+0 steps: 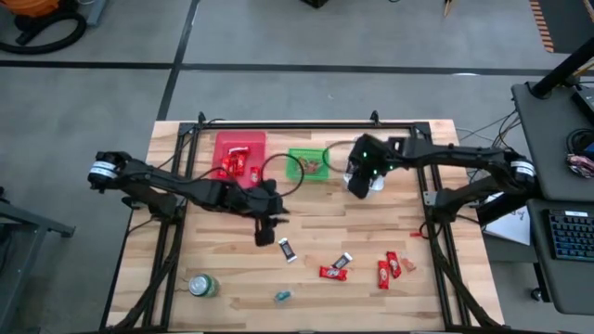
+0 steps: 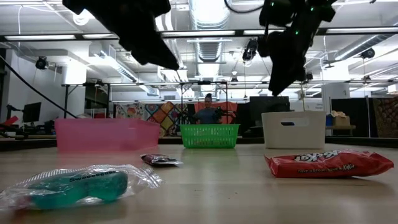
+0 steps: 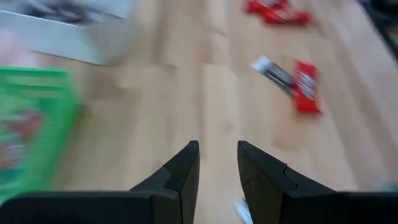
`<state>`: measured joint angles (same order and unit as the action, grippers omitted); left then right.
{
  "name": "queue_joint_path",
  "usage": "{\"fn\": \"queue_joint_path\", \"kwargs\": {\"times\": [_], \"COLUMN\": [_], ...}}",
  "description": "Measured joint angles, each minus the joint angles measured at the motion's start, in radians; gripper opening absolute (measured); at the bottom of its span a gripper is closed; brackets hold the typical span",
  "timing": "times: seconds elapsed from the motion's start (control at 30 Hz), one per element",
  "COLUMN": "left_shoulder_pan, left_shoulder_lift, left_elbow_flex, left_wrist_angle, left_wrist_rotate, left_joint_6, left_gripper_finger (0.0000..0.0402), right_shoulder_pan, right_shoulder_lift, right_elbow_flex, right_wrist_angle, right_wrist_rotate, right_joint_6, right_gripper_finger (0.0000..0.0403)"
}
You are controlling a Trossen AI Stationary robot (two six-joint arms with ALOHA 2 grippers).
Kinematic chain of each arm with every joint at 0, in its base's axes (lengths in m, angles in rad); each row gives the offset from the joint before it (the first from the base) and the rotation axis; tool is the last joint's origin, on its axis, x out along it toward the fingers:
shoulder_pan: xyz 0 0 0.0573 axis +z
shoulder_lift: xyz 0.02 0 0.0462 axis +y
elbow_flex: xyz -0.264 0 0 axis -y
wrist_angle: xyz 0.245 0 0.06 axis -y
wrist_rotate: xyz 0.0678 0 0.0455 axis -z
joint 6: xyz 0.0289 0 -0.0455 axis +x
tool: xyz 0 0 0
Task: Sort candy
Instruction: Put the brown chocolate bar into the white bin
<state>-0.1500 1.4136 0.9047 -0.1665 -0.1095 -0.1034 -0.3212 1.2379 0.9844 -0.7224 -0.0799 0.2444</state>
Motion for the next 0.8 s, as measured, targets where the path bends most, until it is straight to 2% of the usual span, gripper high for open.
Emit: {"fn": "queue_joint_path", "kwargs": {"times": [0.1,0.23,0.4,0.63,0.8], "left_shoulder_pan": [-0.016,-0.043,-0.081,-0.117,-0.115], "left_shoulder_lift": [0.036,0.100,0.187,0.301,0.328], "left_elbow_flex": [0.000,0.000,0.015,0.034,0.034], "left_wrist_angle": [-0.033,-0.036,-0.039,-0.040,-0.028], "left_wrist_rotate": [0.093,0.159,0.175,0.175,0.168], "left_joint_6": [0.032,0.044,0.044,0.143,0.191], "left_gripper_finger": [0.0093,0.0097,0.0124,0.0184,0.0203], "right_shoulder_pan": [0.088,0.190,0.307,0.427,0.490], "right_shoulder_lift": [-0.008,-0.010,-0.010,-0.010,-0.010], "right_elbow_flex": [0.000,-0.001,-0.001,-0.001,-0.001], "right_wrist_angle": [0.002,0.003,0.004,0.008,0.032], "right_wrist_rotate": [0.000,0.001,0.002,0.004,0.058], "right_joint_6": [0.027,0.063,0.114,0.187,0.218], "right_gripper_finger": [0.0164,0.0163,0.0162,0.0164,0.0164]}}
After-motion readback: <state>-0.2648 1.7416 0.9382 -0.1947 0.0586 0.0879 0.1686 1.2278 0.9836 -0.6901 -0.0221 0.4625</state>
